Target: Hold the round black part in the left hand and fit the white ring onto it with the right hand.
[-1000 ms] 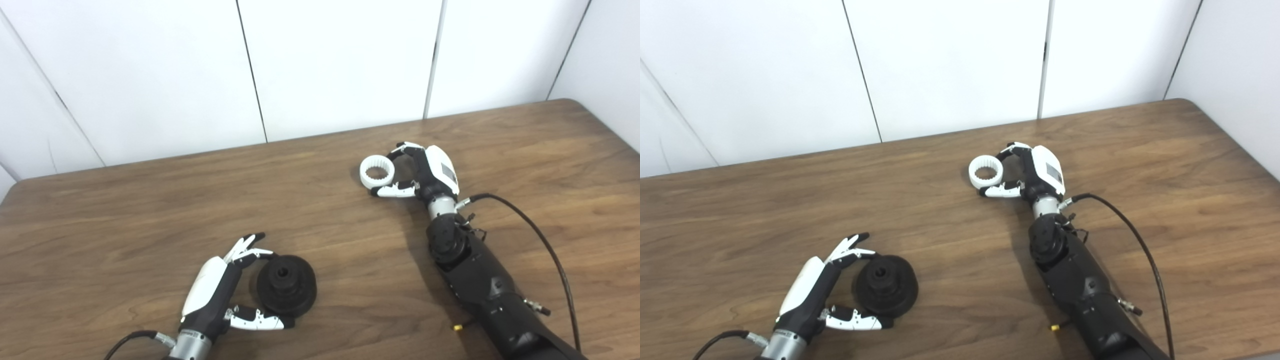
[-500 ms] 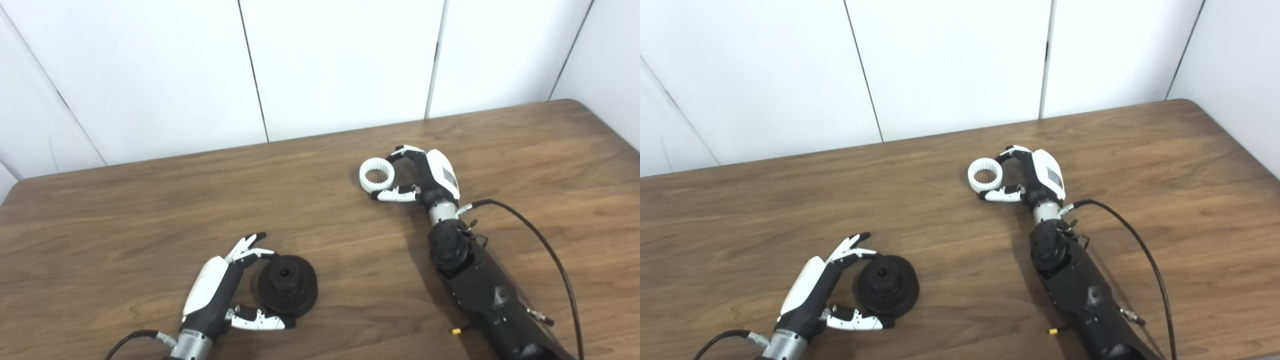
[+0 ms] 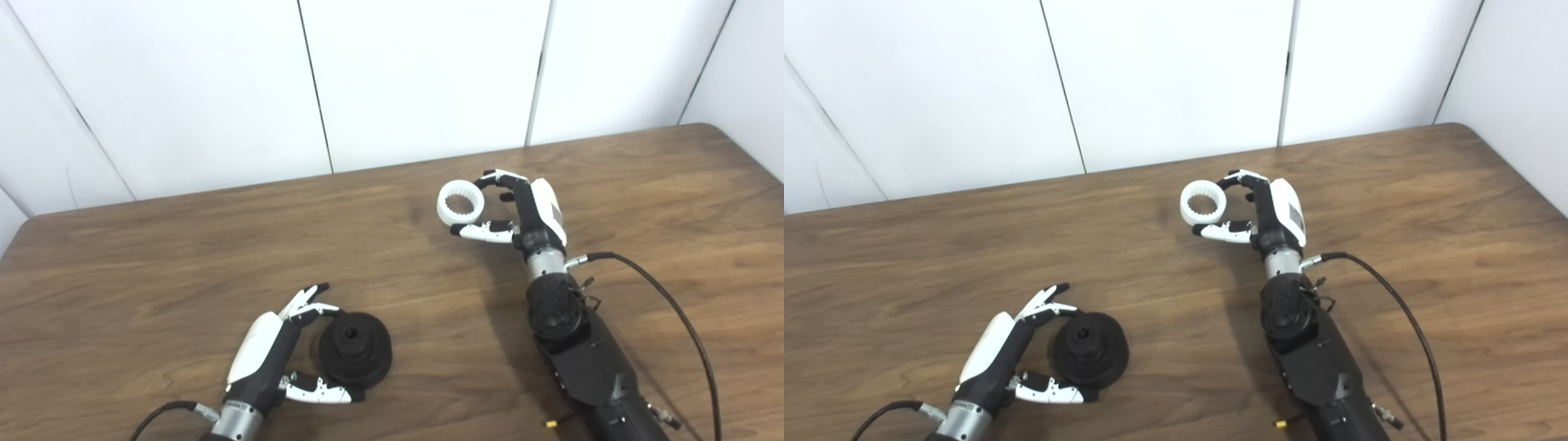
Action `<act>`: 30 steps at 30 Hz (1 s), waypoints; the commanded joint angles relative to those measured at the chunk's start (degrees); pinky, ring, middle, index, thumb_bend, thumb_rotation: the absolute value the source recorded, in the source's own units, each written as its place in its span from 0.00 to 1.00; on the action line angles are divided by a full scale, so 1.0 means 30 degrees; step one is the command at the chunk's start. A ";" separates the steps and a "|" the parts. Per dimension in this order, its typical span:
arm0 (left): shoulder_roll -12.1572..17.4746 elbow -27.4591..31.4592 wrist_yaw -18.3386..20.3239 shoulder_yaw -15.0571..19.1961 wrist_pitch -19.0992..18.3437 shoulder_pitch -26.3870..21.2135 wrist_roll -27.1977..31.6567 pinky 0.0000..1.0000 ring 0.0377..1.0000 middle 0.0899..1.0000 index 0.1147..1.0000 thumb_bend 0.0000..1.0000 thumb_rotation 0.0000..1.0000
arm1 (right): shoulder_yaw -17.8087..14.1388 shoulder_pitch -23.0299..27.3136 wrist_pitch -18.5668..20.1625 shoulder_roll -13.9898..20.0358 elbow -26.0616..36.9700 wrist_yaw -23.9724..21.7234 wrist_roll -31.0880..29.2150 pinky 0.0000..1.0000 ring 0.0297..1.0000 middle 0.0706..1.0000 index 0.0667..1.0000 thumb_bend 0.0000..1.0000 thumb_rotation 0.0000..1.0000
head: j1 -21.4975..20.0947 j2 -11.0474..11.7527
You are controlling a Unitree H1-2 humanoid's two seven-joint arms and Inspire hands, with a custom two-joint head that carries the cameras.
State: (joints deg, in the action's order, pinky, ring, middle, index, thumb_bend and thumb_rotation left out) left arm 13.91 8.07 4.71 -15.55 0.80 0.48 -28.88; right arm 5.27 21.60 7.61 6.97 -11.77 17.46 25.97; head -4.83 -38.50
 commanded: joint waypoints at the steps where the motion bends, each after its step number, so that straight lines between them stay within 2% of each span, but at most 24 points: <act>1: 0.0154 -0.0493 0.0426 -0.0181 -0.0139 -0.0118 -0.0291 0.94 0.98 0.95 0.55 0.88 0.19 | -0.0192 0.0244 -0.0711 -0.0113 0.1031 0.0125 -0.0162 0.71 0.80 0.78 0.44 0.52 0.13 | -0.0020 -0.0003; 4: 0.0098 -0.0449 0.0432 -0.0183 -0.0289 -0.0116 -0.0345 0.94 0.98 0.95 0.55 0.88 0.19 | -0.0197 -0.0207 -0.0879 -0.0207 0.2014 -0.0222 -0.0463 0.71 0.80 0.78 0.44 0.52 0.14 | 0.0106 -0.0076; 11: 0.0003 -0.0581 0.0414 -0.0287 -0.0320 -0.0272 -0.0468 0.97 0.99 0.95 0.55 0.88 0.21 | 0.0046 -0.1096 -0.0173 -0.0094 0.4874 -0.1585 -0.0464 0.76 0.83 0.78 0.44 0.52 0.14 | 0.0409 -0.0168; 14: -0.0068 -0.0613 0.0424 -0.0342 -0.0380 -0.0374 -0.0477 0.98 0.99 0.95 0.55 0.88 0.20 | 0.0186 -0.1500 0.0521 -0.0076 0.6466 -0.2427 -0.0455 0.81 0.85 0.78 0.44 0.52 0.14 | 0.0688 -0.0271; 21: -0.0282 -0.0566 0.0475 -0.0446 -0.0736 -0.0520 -0.0644 0.99 0.99 0.96 0.55 0.89 0.21 | 0.0490 -0.2592 0.1622 -0.0032 0.9606 -0.4589 -0.0913 0.82 0.84 0.78 0.44 0.52 0.14 | 0.1367 -0.0478; 27: -0.0475 -0.0533 0.0471 -0.0616 -0.1084 -0.0641 -0.0893 0.99 0.99 0.96 0.56 0.89 0.21 | 0.0740 -0.3371 0.2137 -0.0054 1.1242 -0.5858 -0.0887 0.82 0.83 0.77 0.44 0.52 0.14 | 0.1942 -0.0636; 30: -0.0577 -0.0562 0.0427 -0.0677 -0.1200 -0.0722 -0.1120 0.97 0.98 0.96 0.56 0.89 0.20 | 0.0826 -0.3677 0.2304 -0.0079 1.1801 -0.6361 -0.1131 0.87 0.85 0.77 0.44 0.52 0.14 | 0.2288 -0.0733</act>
State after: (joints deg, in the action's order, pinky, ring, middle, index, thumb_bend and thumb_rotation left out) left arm 12.02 6.99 4.97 -16.77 -1.35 -1.04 -30.29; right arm 7.64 9.08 14.94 6.84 20.80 -0.91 23.13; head 2.01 -40.69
